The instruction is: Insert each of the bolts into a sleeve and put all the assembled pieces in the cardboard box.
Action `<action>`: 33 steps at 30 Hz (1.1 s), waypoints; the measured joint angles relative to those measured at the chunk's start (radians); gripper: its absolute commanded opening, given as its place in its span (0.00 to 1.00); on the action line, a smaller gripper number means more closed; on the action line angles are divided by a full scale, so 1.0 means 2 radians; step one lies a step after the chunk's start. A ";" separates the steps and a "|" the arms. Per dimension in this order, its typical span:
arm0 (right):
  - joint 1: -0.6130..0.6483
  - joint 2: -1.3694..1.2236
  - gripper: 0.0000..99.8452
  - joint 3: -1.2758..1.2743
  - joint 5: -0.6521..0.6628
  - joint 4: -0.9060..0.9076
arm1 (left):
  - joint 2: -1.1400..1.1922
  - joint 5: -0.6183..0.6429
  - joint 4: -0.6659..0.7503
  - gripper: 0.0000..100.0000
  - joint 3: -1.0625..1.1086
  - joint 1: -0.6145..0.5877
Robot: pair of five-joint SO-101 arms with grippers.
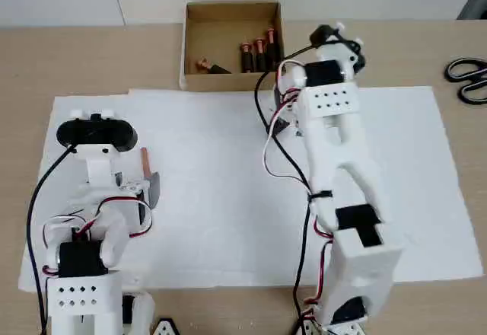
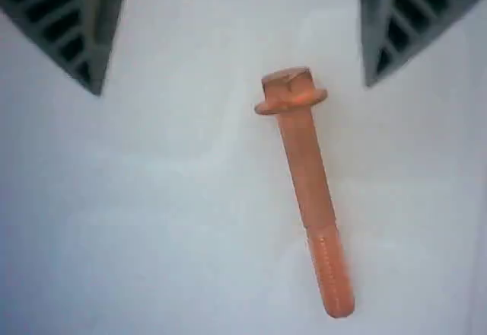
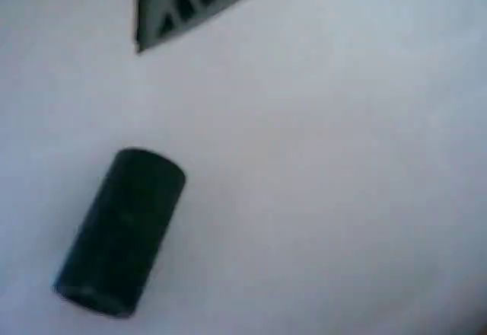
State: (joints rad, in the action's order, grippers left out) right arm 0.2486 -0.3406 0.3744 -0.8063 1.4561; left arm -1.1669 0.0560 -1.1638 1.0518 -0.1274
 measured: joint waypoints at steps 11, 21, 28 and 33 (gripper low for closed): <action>0.016 -0.057 0.13 0.000 -0.066 -0.112 | 0.000 0.000 0.000 0.21 0.002 0.000; 0.011 -0.088 0.13 0.000 -0.068 -0.124 | 0.000 0.000 0.000 0.21 0.002 0.000; 0.003 -0.120 0.13 0.000 -0.068 -0.153 | 0.000 0.000 0.000 0.21 0.002 0.000; 0.003 -0.143 0.13 0.000 -0.068 -0.173 | 0.000 0.000 0.000 0.21 0.002 0.000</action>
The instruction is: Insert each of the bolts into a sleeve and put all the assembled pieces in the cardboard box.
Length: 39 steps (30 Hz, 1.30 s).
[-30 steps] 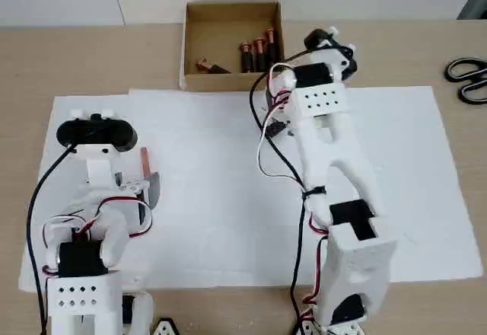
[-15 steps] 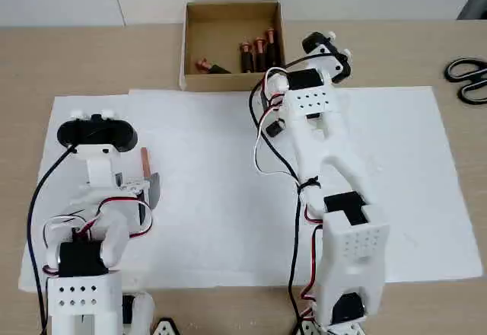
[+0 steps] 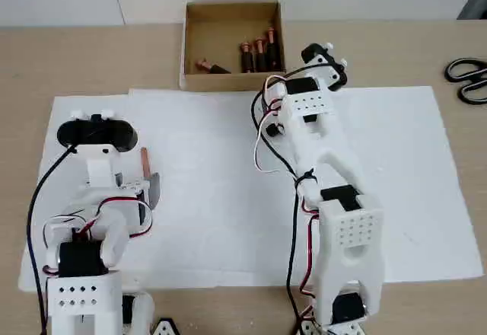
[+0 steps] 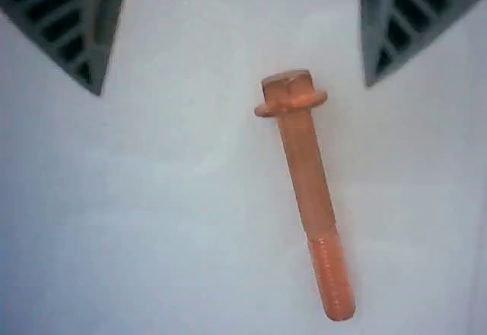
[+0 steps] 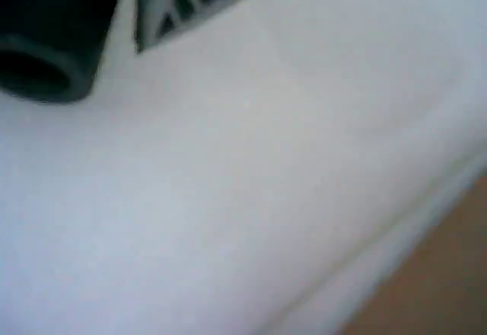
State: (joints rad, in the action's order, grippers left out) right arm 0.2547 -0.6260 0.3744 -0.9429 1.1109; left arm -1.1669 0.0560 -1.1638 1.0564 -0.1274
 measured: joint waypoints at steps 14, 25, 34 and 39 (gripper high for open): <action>-0.008 -0.023 0.00 0.002 0.000 -0.009 | 0.000 0.000 0.000 0.21 0.008 0.000; -0.054 0.037 0.00 0.005 0.021 0.093 | 0.000 0.000 0.000 0.21 0.008 0.000; -0.058 0.162 0.00 0.006 0.269 0.224 | 0.000 0.000 0.000 0.21 0.008 0.000; -0.062 0.163 0.00 0.006 0.395 0.249 | 0.000 0.000 0.000 0.21 0.008 0.000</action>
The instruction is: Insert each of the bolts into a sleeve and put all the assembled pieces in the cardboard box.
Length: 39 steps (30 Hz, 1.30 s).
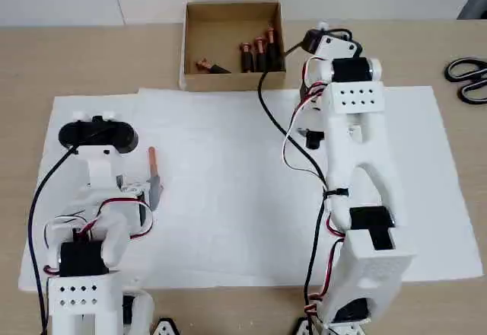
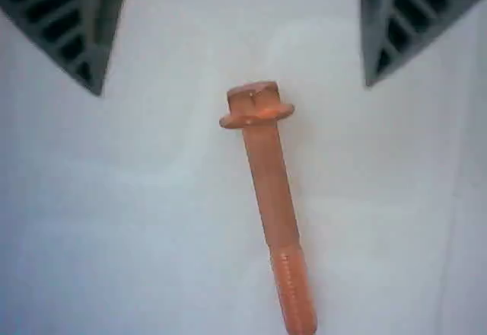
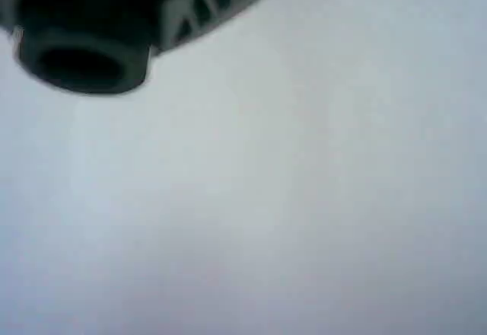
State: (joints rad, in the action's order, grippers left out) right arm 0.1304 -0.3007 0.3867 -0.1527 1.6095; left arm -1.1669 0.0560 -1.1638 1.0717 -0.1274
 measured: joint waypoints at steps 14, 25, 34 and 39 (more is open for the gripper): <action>-0.012 -0.156 0.03 0.008 0.067 0.003 | 0.000 0.000 0.000 0.21 0.000 0.000; -0.012 -0.160 0.14 0.014 0.076 0.035 | 0.000 0.000 0.000 0.21 0.000 0.000; -0.012 -0.160 0.10 0.014 0.076 0.039 | 0.000 0.000 0.000 0.21 0.000 0.000; -0.015 -0.162 0.00 0.014 0.076 0.039 | 0.000 0.000 0.000 0.21 0.000 0.000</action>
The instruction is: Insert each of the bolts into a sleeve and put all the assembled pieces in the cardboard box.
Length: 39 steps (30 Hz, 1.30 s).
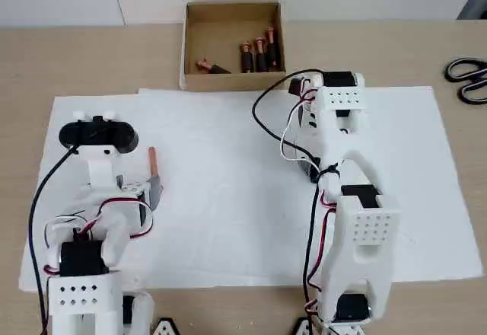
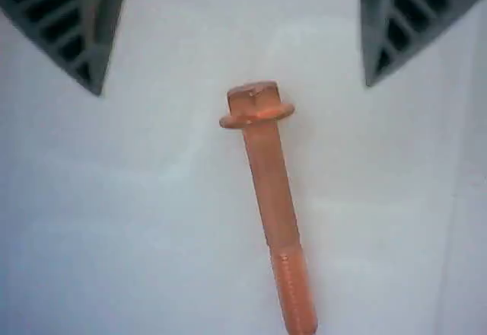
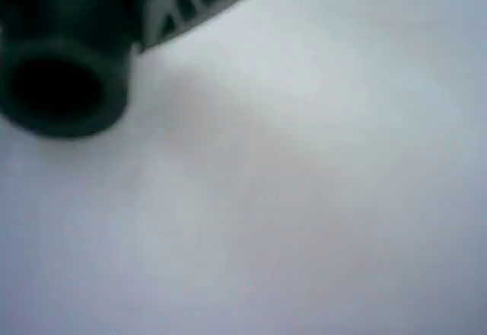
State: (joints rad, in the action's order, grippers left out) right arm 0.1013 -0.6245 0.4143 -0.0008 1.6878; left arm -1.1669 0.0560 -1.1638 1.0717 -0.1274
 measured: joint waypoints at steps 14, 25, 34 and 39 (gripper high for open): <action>0.002 0.061 0.00 0.001 0.035 0.013 | 0.000 0.000 -0.035 0.21 -0.030 0.000; 0.002 0.253 0.00 -0.064 0.054 0.015 | 0.186 0.000 -0.107 0.21 -0.205 0.000; 0.002 0.260 0.00 -0.099 0.054 0.015 | 0.469 0.046 -0.108 0.21 -0.321 0.000; 0.002 0.261 0.00 -0.099 0.054 0.015 | 0.571 0.105 -0.108 0.21 -0.361 -0.008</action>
State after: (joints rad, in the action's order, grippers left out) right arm 0.1043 -0.1028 0.2163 0.1082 1.7169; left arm -0.0253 0.2662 -1.3802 0.3491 -0.1442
